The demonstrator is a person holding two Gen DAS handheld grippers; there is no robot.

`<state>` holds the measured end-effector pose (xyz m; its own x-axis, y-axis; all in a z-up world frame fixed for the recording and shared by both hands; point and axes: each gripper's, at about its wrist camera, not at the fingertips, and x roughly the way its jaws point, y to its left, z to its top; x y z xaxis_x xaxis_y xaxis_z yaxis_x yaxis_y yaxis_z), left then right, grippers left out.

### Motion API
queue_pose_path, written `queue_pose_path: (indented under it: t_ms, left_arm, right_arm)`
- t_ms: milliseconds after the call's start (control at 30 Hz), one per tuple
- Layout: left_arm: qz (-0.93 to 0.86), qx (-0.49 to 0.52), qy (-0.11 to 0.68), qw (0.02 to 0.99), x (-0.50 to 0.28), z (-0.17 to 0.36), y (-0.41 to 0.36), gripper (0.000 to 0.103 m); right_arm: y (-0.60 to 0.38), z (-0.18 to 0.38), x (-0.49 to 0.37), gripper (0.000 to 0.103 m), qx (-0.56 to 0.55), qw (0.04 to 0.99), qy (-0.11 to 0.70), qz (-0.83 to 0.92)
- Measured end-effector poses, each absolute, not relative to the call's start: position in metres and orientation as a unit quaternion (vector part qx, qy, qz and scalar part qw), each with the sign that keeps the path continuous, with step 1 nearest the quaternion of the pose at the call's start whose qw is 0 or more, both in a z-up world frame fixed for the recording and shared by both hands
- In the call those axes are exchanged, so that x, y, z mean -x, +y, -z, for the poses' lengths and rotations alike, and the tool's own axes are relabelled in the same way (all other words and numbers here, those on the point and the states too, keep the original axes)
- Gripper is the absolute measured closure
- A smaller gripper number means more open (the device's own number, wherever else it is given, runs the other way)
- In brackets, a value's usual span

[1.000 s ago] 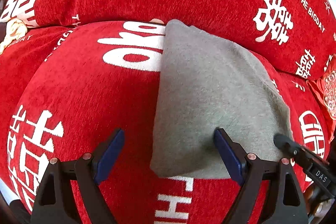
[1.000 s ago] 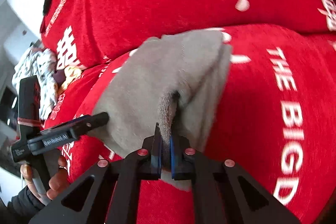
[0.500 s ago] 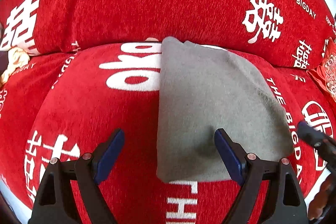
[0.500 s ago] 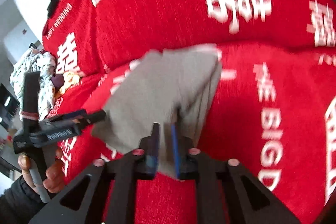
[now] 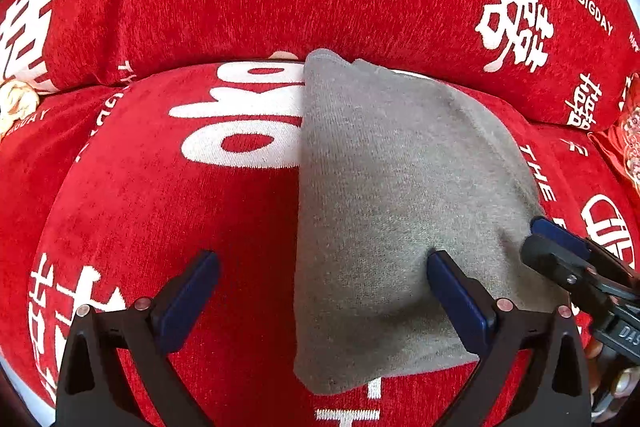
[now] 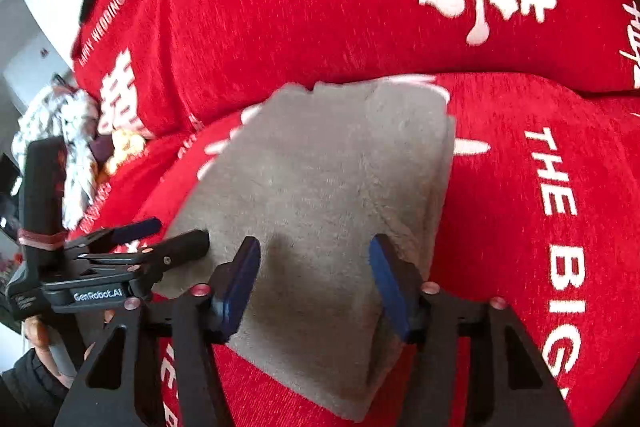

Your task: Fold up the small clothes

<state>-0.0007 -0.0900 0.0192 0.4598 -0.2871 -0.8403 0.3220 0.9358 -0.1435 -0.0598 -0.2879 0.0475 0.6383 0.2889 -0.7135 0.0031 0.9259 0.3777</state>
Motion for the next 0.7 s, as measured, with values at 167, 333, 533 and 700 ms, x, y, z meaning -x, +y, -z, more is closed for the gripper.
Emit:
queue_pose_path:
  t_ms: [167,333,533,700]
  left_arm:
    - [0.189,0.002,0.493,0.849,-0.011,-0.024,-0.078,0.0]
    - [0.226,0.055,0.529,0.816,-0.045,-0.025,-0.068,0.0]
    - [0.257,0.053,0.56,0.786,-0.074,-0.021,-0.089,0.0]
    - [0.25,0.018,0.557,0.792,-0.075,-0.019,-0.104,0.0]
  right_arm:
    - [-0.305,-0.068,0.076,0.031,-0.162,0.901,0.403,-0.024]
    - [-0.345,-0.072,0.079,0.026,-0.233,0.889,0.394,-0.001]
    - [-0.358,-0.046,0.043,0.024,-0.293,0.854,0.431,-0.008]
    - [-0.356,-0.038,0.035,0.024,-0.3,0.849,0.436,-0.011]
